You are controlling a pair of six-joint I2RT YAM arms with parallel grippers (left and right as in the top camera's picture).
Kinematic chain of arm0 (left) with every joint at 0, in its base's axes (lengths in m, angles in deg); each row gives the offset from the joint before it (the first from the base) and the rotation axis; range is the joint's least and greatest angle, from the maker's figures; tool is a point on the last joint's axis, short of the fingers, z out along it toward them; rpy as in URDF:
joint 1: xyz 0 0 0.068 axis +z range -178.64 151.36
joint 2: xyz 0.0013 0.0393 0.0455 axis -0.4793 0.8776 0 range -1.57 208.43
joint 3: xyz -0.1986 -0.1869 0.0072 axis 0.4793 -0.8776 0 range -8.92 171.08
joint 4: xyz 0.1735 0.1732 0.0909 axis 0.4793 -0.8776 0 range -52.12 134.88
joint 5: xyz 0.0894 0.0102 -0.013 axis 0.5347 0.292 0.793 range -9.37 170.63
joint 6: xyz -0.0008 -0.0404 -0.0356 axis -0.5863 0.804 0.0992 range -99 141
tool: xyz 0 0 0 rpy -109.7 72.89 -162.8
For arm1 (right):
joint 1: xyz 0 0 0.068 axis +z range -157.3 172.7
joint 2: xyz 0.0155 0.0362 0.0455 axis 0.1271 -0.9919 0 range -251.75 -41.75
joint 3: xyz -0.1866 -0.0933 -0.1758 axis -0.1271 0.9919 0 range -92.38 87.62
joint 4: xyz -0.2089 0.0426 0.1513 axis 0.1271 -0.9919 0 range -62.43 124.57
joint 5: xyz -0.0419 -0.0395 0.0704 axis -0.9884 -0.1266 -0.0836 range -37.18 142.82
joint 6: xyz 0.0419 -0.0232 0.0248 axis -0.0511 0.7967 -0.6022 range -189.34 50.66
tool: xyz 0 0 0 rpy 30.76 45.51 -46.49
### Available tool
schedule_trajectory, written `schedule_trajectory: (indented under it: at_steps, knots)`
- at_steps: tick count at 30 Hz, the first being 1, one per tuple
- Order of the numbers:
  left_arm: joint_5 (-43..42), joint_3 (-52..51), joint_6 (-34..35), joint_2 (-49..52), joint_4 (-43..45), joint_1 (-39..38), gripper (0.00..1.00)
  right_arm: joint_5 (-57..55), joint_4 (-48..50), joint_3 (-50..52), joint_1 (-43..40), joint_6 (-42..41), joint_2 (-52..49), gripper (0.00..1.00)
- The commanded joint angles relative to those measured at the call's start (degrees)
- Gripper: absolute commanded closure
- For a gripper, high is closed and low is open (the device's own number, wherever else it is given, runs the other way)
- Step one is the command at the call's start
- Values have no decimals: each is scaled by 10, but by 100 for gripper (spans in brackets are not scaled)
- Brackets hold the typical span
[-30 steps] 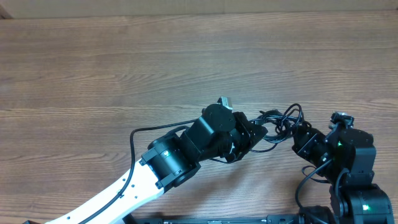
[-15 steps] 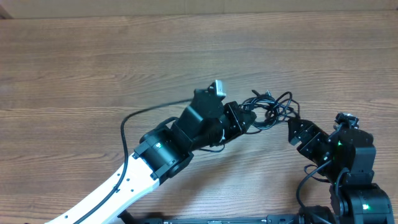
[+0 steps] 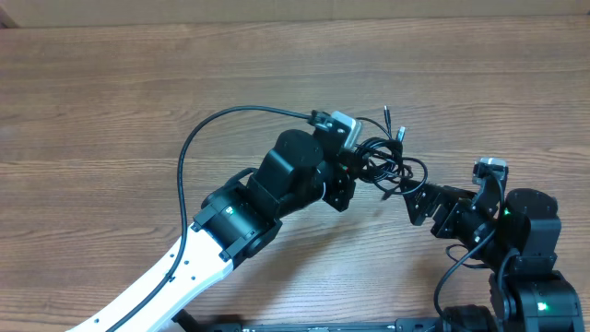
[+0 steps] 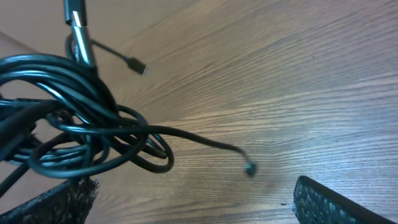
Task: Untangle cables
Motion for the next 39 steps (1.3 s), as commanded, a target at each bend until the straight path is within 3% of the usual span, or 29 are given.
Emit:
schedule_trajectory:
  at_steps: [1,11,21,27,32,35,39]
  knots:
    - [3,7,-147,-6,-2,1,96,18,7,-9,-1,24,0,0]
    - [0,7,-180,-21,-12,2,96,-67,-30,-9,-1,34,0,0]
    - [-1,7,-252,-78,-19,2,96,-59,-32,-9,-2,35,0,0]
    - [-7,7,-289,-82,-33,2,96,-7,-27,-9,-2,83,0,0]
    - [-69,7,-298,-82,-15,2,96,134,21,-9,-2,114,0,0]
    - [-91,7,-277,-82,7,2,96,245,58,-9,-2,142,0,0]
    - [-91,7,-231,-82,38,2,96,281,77,-9,-2,142,0,0]
